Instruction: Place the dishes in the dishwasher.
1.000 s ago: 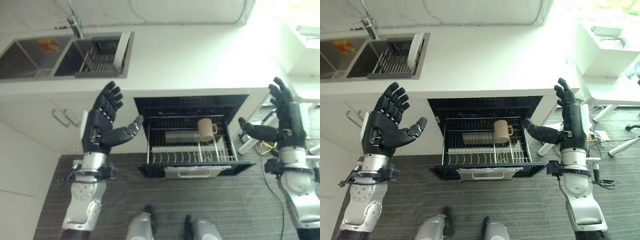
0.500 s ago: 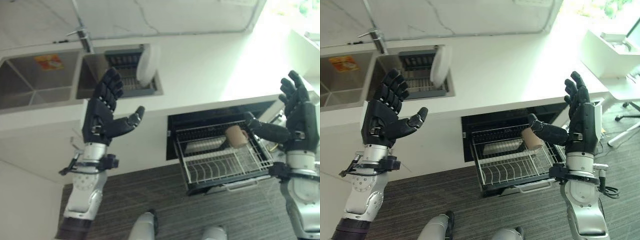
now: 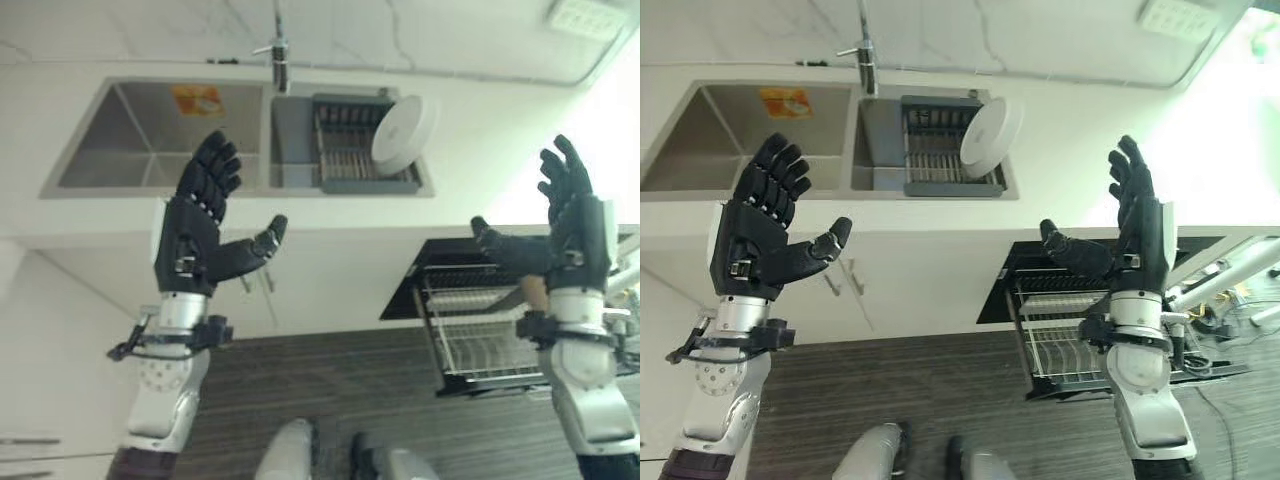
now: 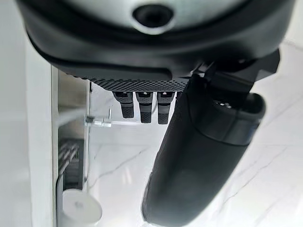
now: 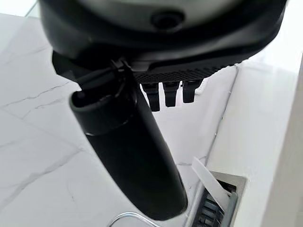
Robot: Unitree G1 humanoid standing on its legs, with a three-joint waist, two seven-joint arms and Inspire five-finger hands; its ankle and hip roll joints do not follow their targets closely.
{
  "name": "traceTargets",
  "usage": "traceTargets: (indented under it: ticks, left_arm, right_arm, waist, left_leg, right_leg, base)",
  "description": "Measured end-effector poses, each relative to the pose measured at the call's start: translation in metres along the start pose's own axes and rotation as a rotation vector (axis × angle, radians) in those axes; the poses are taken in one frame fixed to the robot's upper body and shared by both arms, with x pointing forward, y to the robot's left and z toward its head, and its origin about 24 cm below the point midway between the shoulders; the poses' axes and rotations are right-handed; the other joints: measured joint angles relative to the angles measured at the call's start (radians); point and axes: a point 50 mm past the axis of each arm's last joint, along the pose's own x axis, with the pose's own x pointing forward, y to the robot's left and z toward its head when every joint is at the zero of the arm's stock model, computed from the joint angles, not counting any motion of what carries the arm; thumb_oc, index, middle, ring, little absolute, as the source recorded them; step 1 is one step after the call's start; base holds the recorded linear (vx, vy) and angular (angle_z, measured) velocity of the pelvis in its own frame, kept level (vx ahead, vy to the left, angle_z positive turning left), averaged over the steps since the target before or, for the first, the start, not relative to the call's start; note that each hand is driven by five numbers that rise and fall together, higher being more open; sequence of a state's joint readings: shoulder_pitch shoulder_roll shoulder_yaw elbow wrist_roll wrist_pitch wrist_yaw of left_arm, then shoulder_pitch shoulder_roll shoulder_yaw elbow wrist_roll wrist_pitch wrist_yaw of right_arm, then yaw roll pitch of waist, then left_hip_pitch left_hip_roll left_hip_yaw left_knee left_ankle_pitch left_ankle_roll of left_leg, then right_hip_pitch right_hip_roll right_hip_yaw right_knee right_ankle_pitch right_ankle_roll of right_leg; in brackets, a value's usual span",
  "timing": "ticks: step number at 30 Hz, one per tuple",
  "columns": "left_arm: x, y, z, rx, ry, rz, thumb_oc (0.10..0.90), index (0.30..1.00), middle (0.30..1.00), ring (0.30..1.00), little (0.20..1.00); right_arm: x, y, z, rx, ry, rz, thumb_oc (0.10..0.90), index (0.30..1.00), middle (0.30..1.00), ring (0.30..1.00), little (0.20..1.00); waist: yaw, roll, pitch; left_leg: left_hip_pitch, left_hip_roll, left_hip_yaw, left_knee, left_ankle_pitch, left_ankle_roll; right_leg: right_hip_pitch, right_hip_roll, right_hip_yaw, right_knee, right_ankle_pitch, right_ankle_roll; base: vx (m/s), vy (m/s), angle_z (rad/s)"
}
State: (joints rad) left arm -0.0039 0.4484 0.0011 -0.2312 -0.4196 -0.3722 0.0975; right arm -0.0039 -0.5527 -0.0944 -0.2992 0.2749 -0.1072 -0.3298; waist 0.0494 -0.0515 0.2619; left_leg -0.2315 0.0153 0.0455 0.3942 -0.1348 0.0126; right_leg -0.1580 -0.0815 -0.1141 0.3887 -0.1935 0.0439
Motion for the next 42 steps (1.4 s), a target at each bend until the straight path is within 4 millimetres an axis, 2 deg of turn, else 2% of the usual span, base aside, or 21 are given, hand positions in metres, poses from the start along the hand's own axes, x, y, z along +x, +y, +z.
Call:
traceTargets:
  ticks: [6,10,13,15,16,17,18,20,23,25,26,27,28,30,32,33,34,35,37,40,42]
  left_arm:
    - [0.006,-0.001,0.015,-0.015,-0.086,-0.014,0.800,0.900,0.900,0.900,0.900]
    - [0.005,-0.004,0.013,-0.055,-0.074,-0.024,0.800,0.900,0.900,0.900,0.900]
    - [0.004,-0.007,0.011,-0.060,-0.062,-0.038,0.800,0.900,0.900,0.900,0.900]
    - [0.003,-0.006,0.010,-0.057,-0.055,-0.039,0.800,0.900,0.900,0.900,0.900]
    - [0.002,-0.007,0.010,-0.058,-0.054,-0.042,0.800,0.900,0.900,0.900,0.900]
    - [0.002,-0.007,0.010,-0.060,-0.055,-0.049,0.800,0.900,0.900,0.900,0.900]
    - [0.002,-0.010,0.010,-0.060,-0.062,-0.064,0.800,0.900,0.900,0.900,0.900]
    - [0.001,-0.017,0.009,-0.045,-0.057,-0.093,0.800,0.900,0.900,0.900,0.900]
    - [0.002,-0.028,0.006,0.015,-0.059,-0.136,0.800,0.900,0.900,0.900,0.900]
    - [0.003,-0.030,0.006,0.056,-0.063,-0.162,0.800,0.900,0.900,0.900,0.900]
    - [0.003,-0.030,0.006,0.063,-0.063,-0.163,0.800,0.900,0.900,0.900,0.900]
    - [0.004,-0.027,0.009,0.083,-0.073,-0.165,0.800,0.900,0.900,0.900,0.900]
    - [0.006,-0.026,0.011,0.090,-0.082,-0.165,0.800,0.900,0.900,0.900,0.900]
    - [0.016,-0.027,0.017,0.101,-0.125,-0.186,0.800,0.900,0.900,0.900,0.900]
    - [0.017,-0.027,0.019,0.126,-0.141,-0.188,0.800,0.900,0.900,0.900,0.900]
    - [0.017,-0.027,0.019,0.133,-0.141,-0.193,0.800,0.900,0.900,0.900,0.900]
    - [0.017,-0.026,0.016,0.137,-0.129,-0.189,0.800,0.900,0.900,0.900,0.900]
    - [0.016,-0.025,0.011,0.150,-0.104,-0.192,0.800,0.900,0.900,0.900,0.900]
    - [0.017,-0.018,0.013,0.189,-0.097,-0.196,0.800,0.900,0.900,0.900,0.900]
    - [0.020,-0.016,0.016,0.197,-0.110,-0.182,0.800,0.900,0.900,0.900,0.900]
    - [0.017,-0.023,0.017,0.198,-0.120,-0.194,0.800,0.900,0.900,0.900,0.900]
  right_arm:
    - [-0.004,0.013,-0.003,0.083,0.013,0.031,0.800,0.900,0.900,0.900,0.900]
    - [-0.004,0.013,0.001,0.084,-0.026,0.036,0.800,0.900,0.900,0.900,0.900]
    - [-0.004,0.012,0.002,0.062,-0.031,0.049,0.800,0.900,0.900,0.900,0.900]
    - [-0.002,0.009,0.003,0.029,-0.038,0.104,0.800,0.900,0.900,0.900,0.900]
    - [-0.002,0.008,0.003,0.018,-0.031,0.132,0.800,0.900,0.900,0.900,0.900]
    - [-0.002,0.009,0.002,0.031,-0.023,0.138,0.800,0.900,0.900,0.900,0.900]
    - [-0.003,0.011,0.001,0.048,-0.020,0.141,0.800,0.900,0.900,0.900,0.900]
    - [-0.004,0.011,0.000,0.078,-0.007,0.138,0.800,0.900,0.900,0.900,0.900]
    - [-0.004,0.014,-0.001,0.116,0.009,0.166,0.800,0.900,0.900,0.900,0.900]
    - [-0.005,0.014,0.000,0.142,0.012,0.173,0.800,0.900,0.900,0.900,0.900]
    - [-0.005,0.014,0.001,0.150,0.009,0.175,0.800,0.900,0.900,0.900,0.900]
    - [-0.005,0.015,0.008,0.170,-0.020,0.186,0.800,0.900,0.900,0.900,0.900]
    - [-0.006,0.016,0.010,0.179,-0.027,0.186,0.800,0.900,0.900,0.900,0.900]
    - [-0.007,0.017,0.009,0.204,-0.025,0.163,0.800,0.900,0.900,0.900,0.900]
    - [-0.007,0.023,0.005,0.265,-0.006,0.128,0.800,0.900,0.900,0.900,0.900]
    - [-0.008,0.027,0.004,0.295,-0.002,0.110,0.800,0.900,0.900,0.900,0.900]
    - [-0.009,0.032,0.002,0.327,0.009,0.097,0.800,0.900,0.900,0.900,0.900]
    - [-0.013,0.036,-0.001,0.345,0.031,0.097,0.800,0.900,0.900,0.900,0.900]
    - [-0.013,0.037,0.001,0.348,0.026,0.119,0.800,0.900,0.900,0.900,0.900]
    - [-0.011,0.034,0.002,0.328,0.024,0.131,0.800,0.900,0.900,0.900,0.900]
    - [-0.008,0.030,0.002,0.271,0.039,0.150,0.800,0.900,0.900,0.900,0.900]
  waist:
    - [0.008,0.003,-0.003]
    - [0.007,0.018,-0.014]
    - [0.005,0.018,-0.015]
    - [0.008,0.008,-0.009]
    - [0.007,0.000,-0.003]
    - [0.009,-0.004,0.000]
    - [0.004,0.017,-0.001]
    - [0.006,0.032,0.007]
    - [0.006,0.050,-0.003]
    - [0.006,0.034,-0.005]
    - [0.007,0.033,-0.006]
    - [0.003,0.039,-0.008]
    - [-0.004,0.036,-0.009]
    - [0.011,0.011,-0.017]
    - [0.023,0.008,-0.020]
    - [0.023,0.010,-0.019]
    - [0.010,0.011,-0.018]
    - [-0.006,0.012,-0.018]
    - [-0.007,0.008,-0.020]
    - [-0.024,0.000,-0.024]
    - [-0.015,-0.012,-0.030]
  left_leg:
    - [0.069,-0.042,0.028,-0.065,0.011,0.024]
    - [0.083,-0.041,0.023,-0.079,0.025,0.036]
    - [0.120,-0.046,0.033,-0.139,0.068,0.011]
    - [0.125,-0.057,0.041,-0.132,0.111,-0.048]
    - [0.060,-0.040,0.074,-0.015,0.119,-0.075]
    - [0.025,-0.008,0.100,0.005,0.065,-0.060]
    - [-0.025,0.033,0.076,0.000,0.048,-0.072]
    - [-0.092,0.065,0.046,-0.004,0.052,-0.083]
    - [-0.077,0.088,0.043,-0.070,0.046,-0.071]
    - [-0.056,0.056,0.055,-0.083,0.078,-0.063]
    - [-0.050,0.047,0.058,-0.087,0.081,-0.059]
    - [-0.029,0.016,0.060,-0.091,0.130,-0.017]
    - [-0.025,0.001,0.060,-0.083,0.123,0.014]
    - [-0.026,-0.029,0.062,-0.058,0.089,0.042]
    - [0.001,-0.022,0.048,-0.069,0.078,0.054]
    - [0.014,-0.017,0.040,-0.068,0.066,0.065]
    - [0.031,-0.009,0.031,-0.068,0.053,0.065]
    - [0.056,-0.003,0.031,-0.079,0.046,0.046]
    - [0.075,-0.003,0.050,-0.082,0.029,0.041]
    - [0.071,-0.044,0.044,-0.067,0.009,0.054]
    - [0.092,-0.054,0.048,-0.068,0.005,0.056]
  right_leg:
    - [0.063,-0.036,0.022,-0.063,0.029,0.029]
    - [0.082,-0.031,0.018,-0.072,0.030,0.030]
    - [0.097,-0.036,0.007,-0.071,0.025,0.026]
    - [0.100,-0.064,0.014,-0.051,0.002,0.019]
    - [0.110,-0.069,0.006,-0.051,-0.002,0.005]
    - [0.115,-0.054,-0.004,-0.057,-0.005,-0.013]
    - [0.115,-0.019,-0.001,-0.050,-0.022,-0.023]
    - [0.099,0.000,0.007,-0.035,-0.031,-0.034]
    - [0.096,0.002,0.047,-0.029,-0.040,-0.013]
    - [0.099,-0.024,0.083,-0.035,-0.045,0.024]
    - [0.103,-0.035,0.085,-0.038,-0.045,0.026]
    - [0.131,-0.065,0.084,-0.059,-0.039,0.038]
    - [0.148,-0.078,0.083,-0.075,-0.037,0.051]
    - [0.186,-0.103,0.066,-0.120,-0.036,0.081]
    - [0.205,-0.100,-0.027,-0.121,0.051,0.130]
    - [0.190,-0.091,-0.018,-0.072,0.078,0.136]
    - [0.118,-0.094,0.003,0.083,0.095,0.146]
    - [0.078,-0.106,-0.001,0.137,0.065,0.141]
    - [0.027,-0.108,-0.031,-0.006,0.051,0.115]
    - [-0.080,-0.106,0.030,-0.047,0.086,0.096]
    - [-0.058,-0.100,0.004,-0.077,0.121,0.059]
  base:
    - [0.11,-0.050,-0.08]
    - [0.08,-0.053,0.03]
    - [0.09,-0.051,0.11]
    - [0.14,0.088,0.19]
    - [0.20,0.143,0.20]
    - [0.19,0.097,0.19]
    - [0.20,0.112,0.05]
    - [0.13,0.102,-0.20]
    - [0.15,0.116,-0.54]
    - [0.12,0.094,-0.55]
    - [0.07,0.046,-0.67]
    - [0.15,0.075,-0.36]
    - [0.13,0.060,-0.10]
    - [0.14,0.087,0.21]
    - [0.19,0.090,0.09]
    - [0.21,-0.019,-0.01]
    - [0.12,-0.131,0.11]
    - [0.12,-0.171,-0.01]
    - [0.07,-0.206,-0.08]
    - [0.10,-0.244,0.15]
    - [0.10,-0.170,0.18]
